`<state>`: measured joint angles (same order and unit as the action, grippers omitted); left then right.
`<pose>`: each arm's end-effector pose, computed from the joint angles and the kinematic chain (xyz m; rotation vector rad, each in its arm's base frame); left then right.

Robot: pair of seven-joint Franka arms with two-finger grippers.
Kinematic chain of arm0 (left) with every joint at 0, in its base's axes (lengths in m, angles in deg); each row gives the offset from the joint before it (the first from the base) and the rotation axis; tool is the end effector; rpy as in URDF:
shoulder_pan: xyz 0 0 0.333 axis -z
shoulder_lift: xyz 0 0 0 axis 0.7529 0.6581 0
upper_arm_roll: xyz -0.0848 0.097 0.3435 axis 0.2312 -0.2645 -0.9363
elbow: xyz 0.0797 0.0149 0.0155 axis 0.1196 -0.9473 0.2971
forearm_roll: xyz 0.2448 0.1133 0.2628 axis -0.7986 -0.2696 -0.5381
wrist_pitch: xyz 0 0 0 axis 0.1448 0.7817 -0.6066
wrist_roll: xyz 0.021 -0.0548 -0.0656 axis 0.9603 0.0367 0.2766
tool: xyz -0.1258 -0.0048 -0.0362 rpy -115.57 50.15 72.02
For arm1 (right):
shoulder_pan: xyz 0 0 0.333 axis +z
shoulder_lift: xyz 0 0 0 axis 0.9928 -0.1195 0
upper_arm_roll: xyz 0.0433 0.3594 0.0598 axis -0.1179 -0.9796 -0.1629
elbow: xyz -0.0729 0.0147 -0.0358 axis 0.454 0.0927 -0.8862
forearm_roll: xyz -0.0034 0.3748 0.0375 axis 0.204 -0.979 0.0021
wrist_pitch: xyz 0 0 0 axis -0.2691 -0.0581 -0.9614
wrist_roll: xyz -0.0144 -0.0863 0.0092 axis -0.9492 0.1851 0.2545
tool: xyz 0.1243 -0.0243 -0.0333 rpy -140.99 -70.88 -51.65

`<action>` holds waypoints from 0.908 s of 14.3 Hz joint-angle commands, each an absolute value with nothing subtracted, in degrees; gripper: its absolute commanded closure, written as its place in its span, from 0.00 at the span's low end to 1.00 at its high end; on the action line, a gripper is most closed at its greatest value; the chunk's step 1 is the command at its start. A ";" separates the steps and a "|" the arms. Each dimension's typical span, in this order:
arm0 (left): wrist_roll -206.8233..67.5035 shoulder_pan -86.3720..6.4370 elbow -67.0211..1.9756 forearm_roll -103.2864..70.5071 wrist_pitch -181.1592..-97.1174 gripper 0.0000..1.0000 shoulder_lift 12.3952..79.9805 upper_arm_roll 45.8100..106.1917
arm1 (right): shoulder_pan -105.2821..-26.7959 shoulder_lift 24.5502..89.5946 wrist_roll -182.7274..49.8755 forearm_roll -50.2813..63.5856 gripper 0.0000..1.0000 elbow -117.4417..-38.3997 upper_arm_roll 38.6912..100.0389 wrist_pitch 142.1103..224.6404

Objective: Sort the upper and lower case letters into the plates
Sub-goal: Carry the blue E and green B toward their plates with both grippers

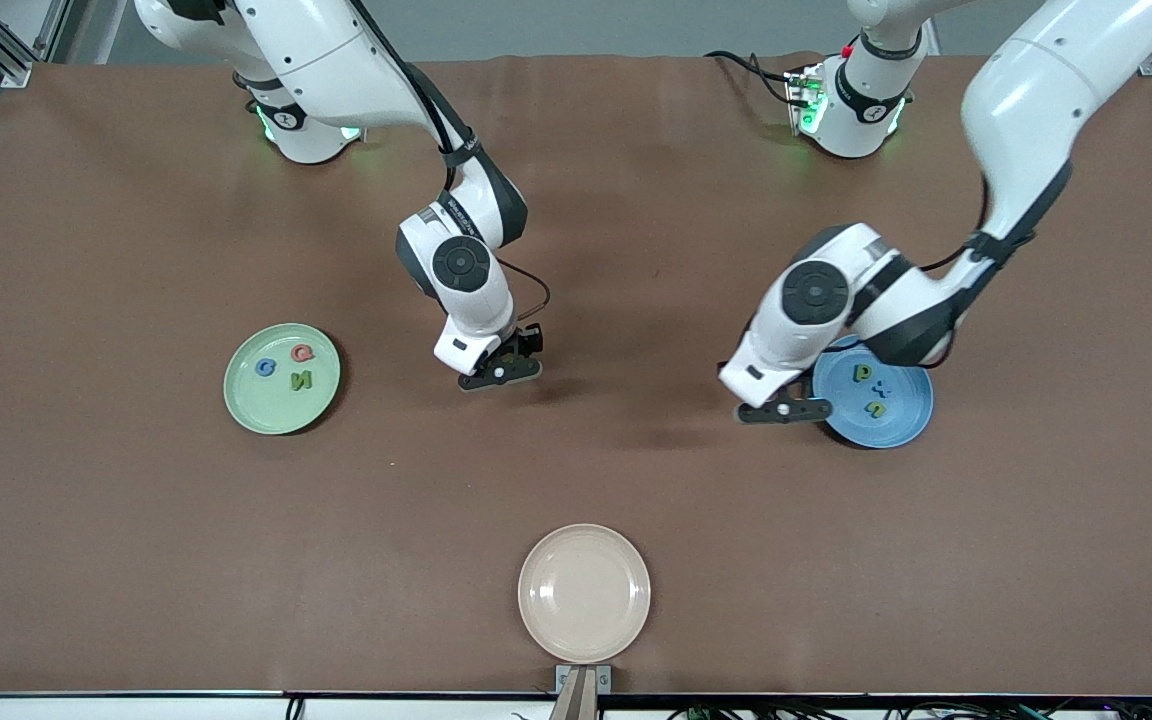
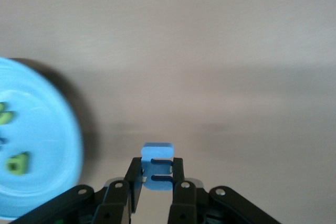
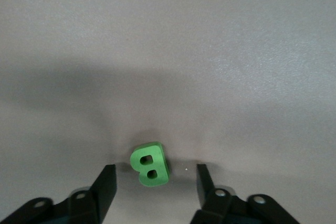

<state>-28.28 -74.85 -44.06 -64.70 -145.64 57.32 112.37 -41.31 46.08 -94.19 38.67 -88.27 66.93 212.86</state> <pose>0.5733 -0.2161 0.2878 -3.0733 0.0242 0.0569 0.5056 0.4101 0.2127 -3.0937 -0.3428 -0.0135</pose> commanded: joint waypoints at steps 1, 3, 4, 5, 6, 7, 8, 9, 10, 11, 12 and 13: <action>-34.43 -88.78 -53.46 -68.95 -146.52 0.91 53.88 119.87 | -40.95 45.82 -93.34 38.05 0.45 -87.80 67.26 212.95; -38.12 -97.76 -57.25 -74.23 -148.52 0.91 54.93 123.50 | -41.12 45.73 -93.34 38.05 0.59 -87.80 67.34 212.95; -40.06 -99.97 -58.57 -75.47 -150.63 0.91 55.37 123.59 | -41.30 45.73 -93.26 38.05 0.64 -87.80 67.34 212.95; -41.47 -101.73 -59.97 -76.70 -153.52 0.91 55.46 123.42 | -41.48 45.73 -93.25 38.05 0.68 -87.88 67.26 212.95; -41.83 -102.88 -60.77 -77.93 -155.64 0.91 56.33 123.33 | -41.65 45.73 -93.25 38.05 0.76 -87.88 67.26 212.95; -41.83 -103.68 -60.95 -79.25 -156.35 0.91 57.56 123.24 | -41.83 45.73 -93.34 38.14 0.85 -87.97 67.34 212.86; -41.75 -103.77 -60.87 -80.48 -156.36 0.91 58.79 123.07 | -42.09 45.82 -92.91 38.05 0.96 -87.97 67.43 212.43; -41.57 -103.69 -60.69 -81.53 -156.45 0.91 59.67 123.07 | -42.70 45.82 -92.47 38.14 0.98 -88.06 67.52 212.07; -41.48 -103.42 -60.43 -82.67 -156.45 0.90 60.37 122.89 | -44.27 46.17 -91.85 38.22 0.98 -88.41 67.52 211.90; -41.39 -102.99 -60.17 -83.47 -156.36 0.90 60.90 121.76 | -45.33 46.78 -90.11 38.22 0.98 -88.50 67.52 210.68; -41.39 -102.20 -59.99 -84.17 -156.45 0.90 61.00 120.79 | -47.08 48.18 -87.83 38.22 0.98 -88.32 67.69 205.97; -41.39 -101.23 -59.73 -84.35 -156.53 0.90 61.00 119.91 | -49.54 50.11 -85.11 38.22 0.98 -88.24 67.70 202.35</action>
